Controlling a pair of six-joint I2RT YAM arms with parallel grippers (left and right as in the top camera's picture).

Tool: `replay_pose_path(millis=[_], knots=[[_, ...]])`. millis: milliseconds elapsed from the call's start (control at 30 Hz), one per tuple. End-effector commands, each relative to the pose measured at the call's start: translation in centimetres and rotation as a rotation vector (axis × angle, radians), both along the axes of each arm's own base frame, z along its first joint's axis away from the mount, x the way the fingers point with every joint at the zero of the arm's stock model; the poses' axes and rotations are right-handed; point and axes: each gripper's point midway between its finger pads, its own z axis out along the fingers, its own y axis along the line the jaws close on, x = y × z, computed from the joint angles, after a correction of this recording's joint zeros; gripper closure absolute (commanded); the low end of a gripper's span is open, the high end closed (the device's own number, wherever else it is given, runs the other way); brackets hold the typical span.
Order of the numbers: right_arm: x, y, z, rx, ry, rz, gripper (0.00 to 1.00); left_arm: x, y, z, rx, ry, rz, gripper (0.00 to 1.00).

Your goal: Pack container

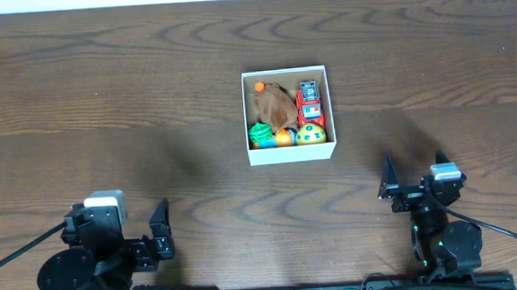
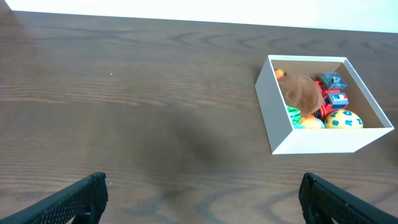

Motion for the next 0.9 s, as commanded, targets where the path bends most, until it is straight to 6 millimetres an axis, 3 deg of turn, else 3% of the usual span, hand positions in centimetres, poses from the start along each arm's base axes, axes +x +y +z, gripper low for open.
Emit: replay_pose_path(millis=[0,567,733,867], knots=[[0.0,-0.1,-0.1,-0.015,0.0,0.0,0.01,0.0,0.1,-0.1,-0.007,0.005,0.009,0.02],[0.0,-0.1,-0.1,-0.015,0.0,0.0,0.01,0.0,0.1,-0.1,-0.007,0.005,0.01,0.02],[0.0,-0.1,-0.1,-0.015,0.0,0.0,0.01,-0.7,0.8,-1.3,0.031,0.048,0.034,0.02],[0.0,-0.1,-0.1,-0.015,0.0,0.0,0.01,-0.8,1.5,-3.5,0.031,0.067,0.079,0.02]])
